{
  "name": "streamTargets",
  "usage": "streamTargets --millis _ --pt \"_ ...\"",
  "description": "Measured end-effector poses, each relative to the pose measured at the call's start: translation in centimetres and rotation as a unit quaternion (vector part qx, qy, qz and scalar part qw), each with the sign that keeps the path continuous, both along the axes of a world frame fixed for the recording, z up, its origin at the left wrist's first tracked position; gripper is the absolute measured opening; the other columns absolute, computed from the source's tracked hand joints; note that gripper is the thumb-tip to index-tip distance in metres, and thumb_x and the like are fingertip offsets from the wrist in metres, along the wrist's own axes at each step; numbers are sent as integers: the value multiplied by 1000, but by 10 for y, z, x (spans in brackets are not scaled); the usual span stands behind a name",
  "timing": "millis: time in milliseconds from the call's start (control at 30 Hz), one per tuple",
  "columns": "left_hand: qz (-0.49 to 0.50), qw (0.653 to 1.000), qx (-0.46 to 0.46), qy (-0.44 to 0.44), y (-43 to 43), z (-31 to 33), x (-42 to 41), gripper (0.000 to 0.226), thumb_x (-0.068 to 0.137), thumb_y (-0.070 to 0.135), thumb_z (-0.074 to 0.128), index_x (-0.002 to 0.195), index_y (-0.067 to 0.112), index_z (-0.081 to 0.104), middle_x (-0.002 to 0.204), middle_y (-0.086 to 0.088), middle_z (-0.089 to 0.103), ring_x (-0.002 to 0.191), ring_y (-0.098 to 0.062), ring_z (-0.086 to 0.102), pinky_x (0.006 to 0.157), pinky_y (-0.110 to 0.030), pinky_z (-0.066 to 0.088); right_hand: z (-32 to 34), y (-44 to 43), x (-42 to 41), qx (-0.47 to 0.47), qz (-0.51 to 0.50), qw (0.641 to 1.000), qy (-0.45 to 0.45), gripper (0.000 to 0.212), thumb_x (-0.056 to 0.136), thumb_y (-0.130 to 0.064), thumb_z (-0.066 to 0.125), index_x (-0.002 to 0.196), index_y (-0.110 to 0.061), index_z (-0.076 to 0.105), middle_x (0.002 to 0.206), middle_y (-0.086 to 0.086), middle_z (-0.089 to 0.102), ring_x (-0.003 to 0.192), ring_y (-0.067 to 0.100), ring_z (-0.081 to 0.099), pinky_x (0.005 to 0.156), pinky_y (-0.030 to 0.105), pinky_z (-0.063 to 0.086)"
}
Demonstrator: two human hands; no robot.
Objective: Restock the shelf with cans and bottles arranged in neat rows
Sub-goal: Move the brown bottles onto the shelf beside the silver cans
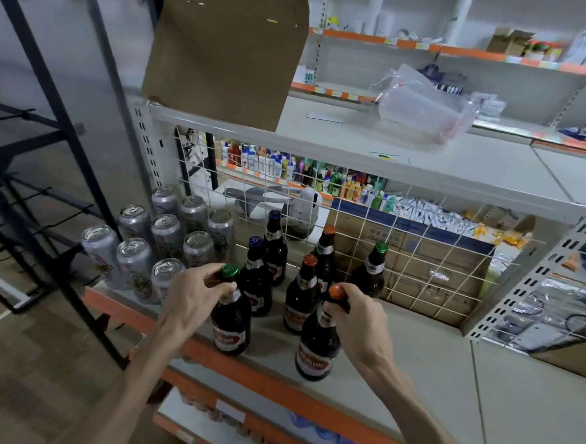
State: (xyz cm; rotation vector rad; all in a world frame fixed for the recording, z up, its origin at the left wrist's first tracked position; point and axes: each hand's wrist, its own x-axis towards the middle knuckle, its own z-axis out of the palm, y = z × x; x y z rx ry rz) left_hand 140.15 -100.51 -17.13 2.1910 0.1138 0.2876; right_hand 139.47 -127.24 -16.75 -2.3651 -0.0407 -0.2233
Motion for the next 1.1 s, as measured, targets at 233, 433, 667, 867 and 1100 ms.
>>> streamTargets --millis 233,433,667,867,1100 --pt "9 1000 -12 2 11 -12 6 25 83 15 78 107 17 77 63 41 62 74 21 62 66 0 44 -11 36 -3 -10 42 999 2 10 92 -11 59 91 -21 56 80 -1 70 71 19 64 55 26 46" --pt "5 999 -34 7 15 -13 9 23 85 8 75 104 22 72 60 41 61 68 20 62 64 1 44 -10 54 0 9 57 998 6 9 94 -8 55 95 -16 59 80 1 69 74 20 65 67 44 56" --pt "9 999 -31 4 22 -19 17 27 83 12 78 110 15 76 66 35 66 71 19 63 65 0 44 -16 66 6 9 61 998 16 14 92 -9 53 90 -23 55 78 0 68 73 23 64 67 45 55" --pt "-4 1000 -31 -2 27 -25 21 31 81 11 80 111 16 76 87 26 68 80 22 61 70 1 43 -21 73 3 16 72 997 30 8 94 -16 57 98 -23 56 79 -3 68 76 21 65 71 45 55" --pt "-34 998 -11 43 36 -19 23 31 78 18 84 93 39 66 78 38 68 76 15 64 70 -8 45 -17 67 -1 13 87 995 55 11 95 -13 55 100 -21 51 74 -13 59 80 18 62 73 41 54"
